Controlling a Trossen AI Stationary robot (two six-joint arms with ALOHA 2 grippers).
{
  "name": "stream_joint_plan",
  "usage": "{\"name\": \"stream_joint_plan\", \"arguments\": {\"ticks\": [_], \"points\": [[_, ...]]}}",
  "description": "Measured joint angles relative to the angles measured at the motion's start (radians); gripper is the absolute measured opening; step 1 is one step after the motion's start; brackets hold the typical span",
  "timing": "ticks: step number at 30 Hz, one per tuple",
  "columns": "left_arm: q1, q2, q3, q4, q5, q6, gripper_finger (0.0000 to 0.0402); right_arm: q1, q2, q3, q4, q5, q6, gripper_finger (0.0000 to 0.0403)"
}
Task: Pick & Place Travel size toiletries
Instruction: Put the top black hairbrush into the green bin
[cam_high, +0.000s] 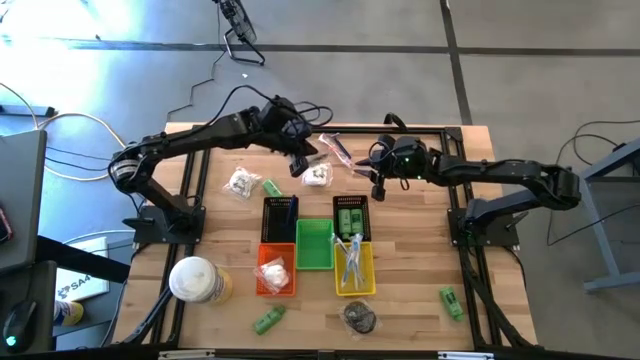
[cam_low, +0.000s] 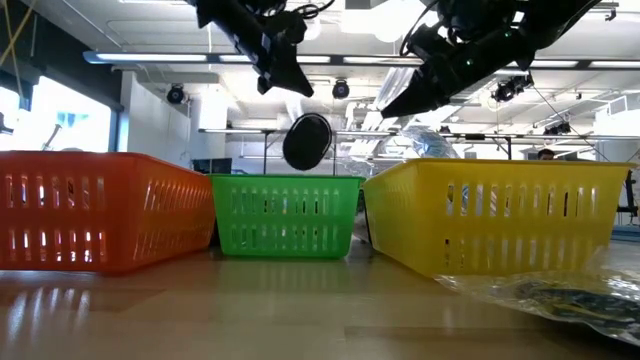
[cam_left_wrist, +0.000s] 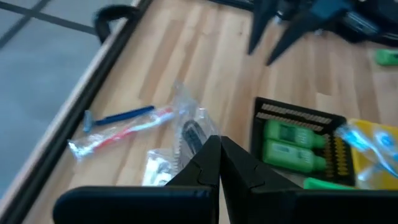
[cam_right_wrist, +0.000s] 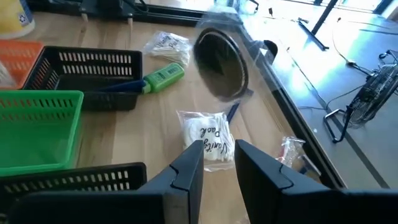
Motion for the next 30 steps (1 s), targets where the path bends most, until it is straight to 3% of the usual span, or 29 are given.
{"name": "stream_joint_plan", "arguments": {"ticks": [13,17,21,24,30], "points": [[-0.119,-0.007,0.020,-0.005,0.015,-0.002,0.0000,0.000,0.000,0.000,0.000,0.056,0.000,0.0084],[-0.144,-0.008,0.045,-0.022,0.010,-0.002,0.0000,0.000,0.000,0.000,-0.001,-0.030,0.002,0.0084],[-0.153,-0.008,0.046,-0.027,-0.019,-0.002,0.0000,0.000,0.000,0.000,-0.006,-0.183,0.006,0.0090],[-0.152,-0.008,0.046,-0.023,-0.023,-0.002,0.0000,0.000,0.000,0.000,-0.006,-0.249,0.007,0.0111],[-0.150,-0.008,0.046,-0.022,-0.023,-0.001,0.0000,0.000,0.033,0.000,-0.002,-0.243,0.061,0.0189]]}}
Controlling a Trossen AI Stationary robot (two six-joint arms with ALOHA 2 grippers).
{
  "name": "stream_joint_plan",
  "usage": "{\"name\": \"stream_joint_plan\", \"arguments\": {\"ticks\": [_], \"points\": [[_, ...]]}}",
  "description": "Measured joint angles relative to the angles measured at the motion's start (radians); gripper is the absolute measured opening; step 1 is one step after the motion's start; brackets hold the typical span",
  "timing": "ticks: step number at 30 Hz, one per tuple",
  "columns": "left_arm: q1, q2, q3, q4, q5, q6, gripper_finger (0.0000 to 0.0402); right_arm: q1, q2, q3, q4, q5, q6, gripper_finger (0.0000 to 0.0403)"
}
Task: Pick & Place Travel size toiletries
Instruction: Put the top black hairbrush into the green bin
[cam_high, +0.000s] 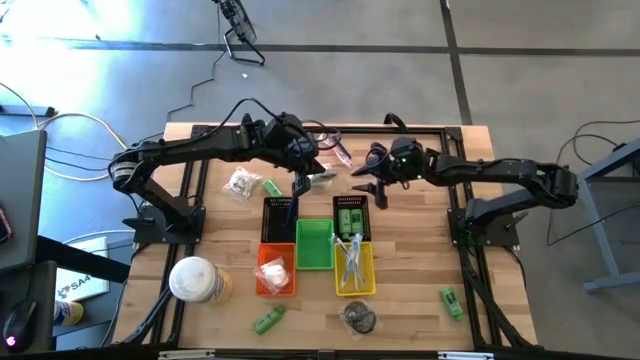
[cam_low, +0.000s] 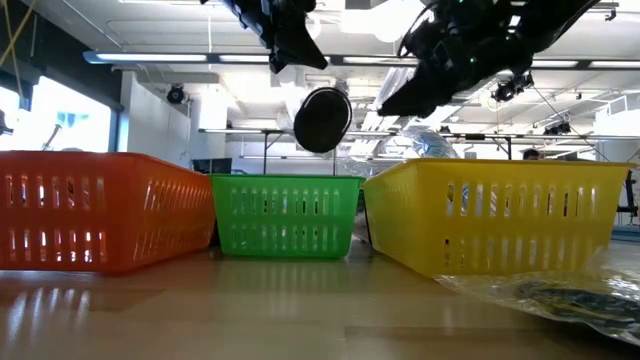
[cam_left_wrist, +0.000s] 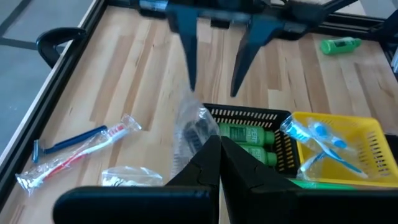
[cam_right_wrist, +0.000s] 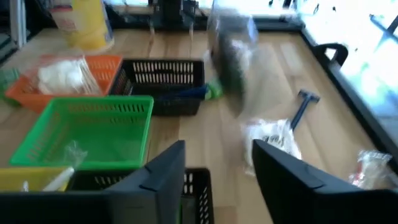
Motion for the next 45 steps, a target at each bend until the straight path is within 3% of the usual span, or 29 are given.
{"name": "stream_joint_plan", "arguments": {"ticks": [4,8,21,27,40,45], "points": [[0.000,0.000,0.000,0.002,0.000,0.000,0.0000,0.001,0.069,0.000,0.044,0.000,-0.003,0.0240],[0.000,0.000,0.000,0.003,0.001,0.002,0.0000,0.002,0.161,0.000,0.157,-0.004,0.014,0.0262],[0.000,0.000,0.000,0.003,0.003,0.003,0.0000,0.007,0.347,0.000,0.549,-0.184,0.109,0.0235],[0.000,0.000,0.000,0.004,0.003,0.003,0.0000,0.021,0.357,0.000,0.580,-0.172,0.109,0.0192],[0.000,0.000,-0.001,0.004,0.002,0.002,0.0000,0.023,0.357,0.000,0.594,-0.169,0.109,0.0048],[0.000,0.000,-0.001,0.003,0.001,0.002,0.0000,0.023,0.357,0.000,0.593,-0.178,0.109,0.0026]]}}
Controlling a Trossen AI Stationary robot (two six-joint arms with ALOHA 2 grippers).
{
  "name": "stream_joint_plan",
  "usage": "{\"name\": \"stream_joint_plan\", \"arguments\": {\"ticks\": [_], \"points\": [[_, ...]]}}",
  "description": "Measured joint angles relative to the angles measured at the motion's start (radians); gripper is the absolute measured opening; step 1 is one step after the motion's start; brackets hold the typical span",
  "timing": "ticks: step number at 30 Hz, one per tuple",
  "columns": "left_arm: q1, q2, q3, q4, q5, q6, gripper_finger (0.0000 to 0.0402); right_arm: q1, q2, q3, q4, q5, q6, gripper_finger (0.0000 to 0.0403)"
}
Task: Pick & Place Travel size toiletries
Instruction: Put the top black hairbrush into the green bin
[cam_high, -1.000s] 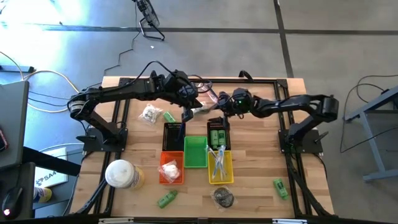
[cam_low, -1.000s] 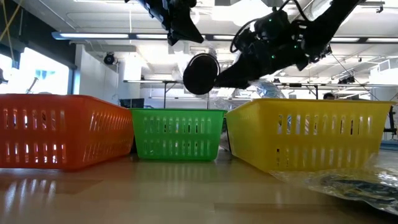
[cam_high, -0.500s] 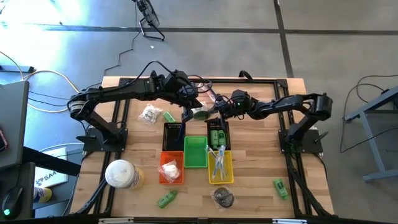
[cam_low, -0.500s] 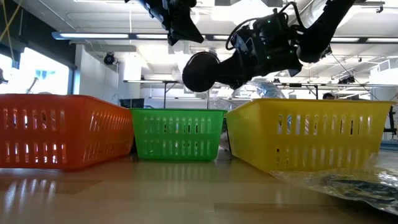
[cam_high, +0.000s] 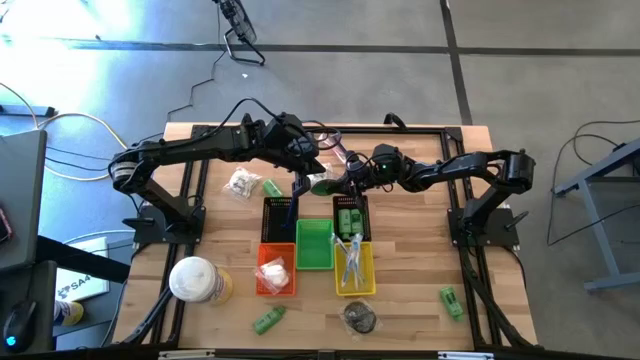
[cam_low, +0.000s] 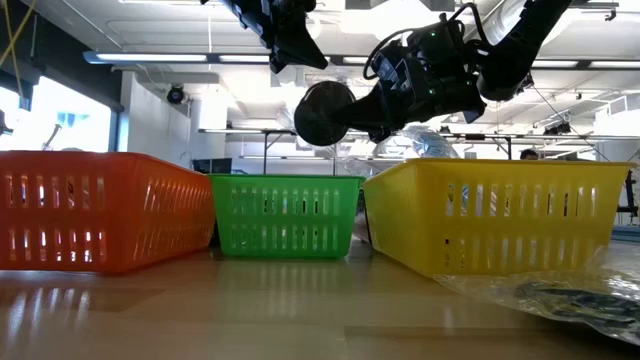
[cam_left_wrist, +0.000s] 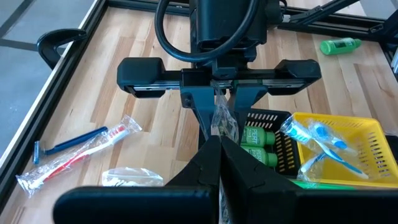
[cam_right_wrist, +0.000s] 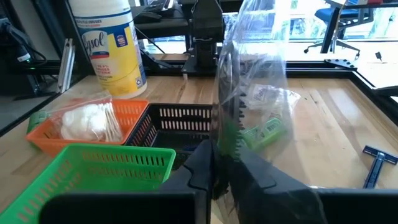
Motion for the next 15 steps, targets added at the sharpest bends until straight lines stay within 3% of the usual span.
{"name": "stream_joint_plan", "arguments": {"ticks": [15], "points": [[0.000,0.000,0.000,-0.004,0.000,0.000,0.0000,0.000,0.000,0.000,-0.001,-0.002,0.000,0.0026]]}}
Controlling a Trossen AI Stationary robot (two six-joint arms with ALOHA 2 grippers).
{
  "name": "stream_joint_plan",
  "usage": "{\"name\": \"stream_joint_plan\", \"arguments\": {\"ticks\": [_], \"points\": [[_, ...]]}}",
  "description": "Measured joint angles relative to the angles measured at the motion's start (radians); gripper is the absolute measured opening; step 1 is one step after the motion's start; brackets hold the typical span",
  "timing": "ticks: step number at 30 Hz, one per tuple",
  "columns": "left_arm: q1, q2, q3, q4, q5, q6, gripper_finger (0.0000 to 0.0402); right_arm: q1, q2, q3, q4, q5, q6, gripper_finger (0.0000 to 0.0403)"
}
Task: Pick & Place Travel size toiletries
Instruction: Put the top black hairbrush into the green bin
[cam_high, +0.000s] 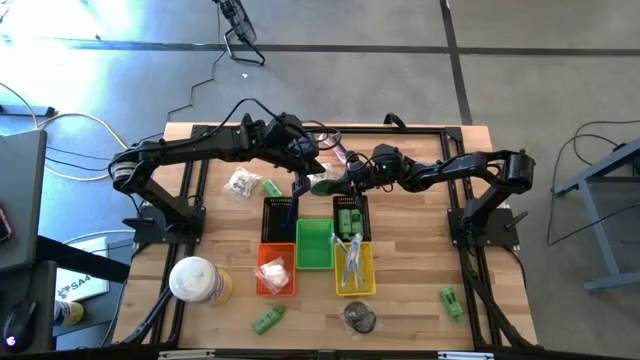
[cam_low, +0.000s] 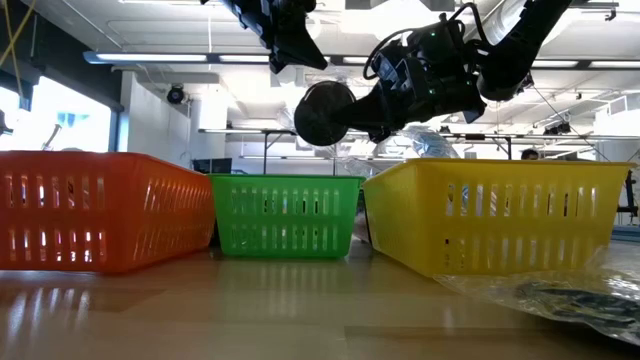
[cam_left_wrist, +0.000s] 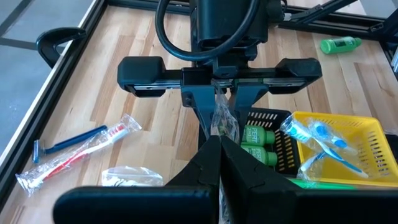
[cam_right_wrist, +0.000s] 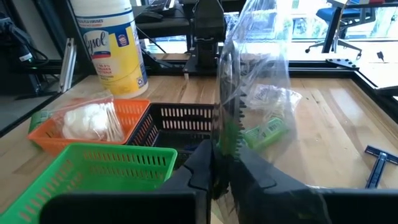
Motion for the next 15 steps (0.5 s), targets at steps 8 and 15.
{"name": "stream_joint_plan", "arguments": {"ticks": [8,15], "points": [[0.006,-0.050,-0.002,-0.057,-0.015,0.028,0.0000,0.000,-0.003,0.003,0.012,0.000,0.021,0.0026],[0.008,-0.084,-0.001,-0.091,-0.059,0.035,0.0000,0.000,0.001,-0.001,-0.006,-0.003,0.023,0.0027]]}}
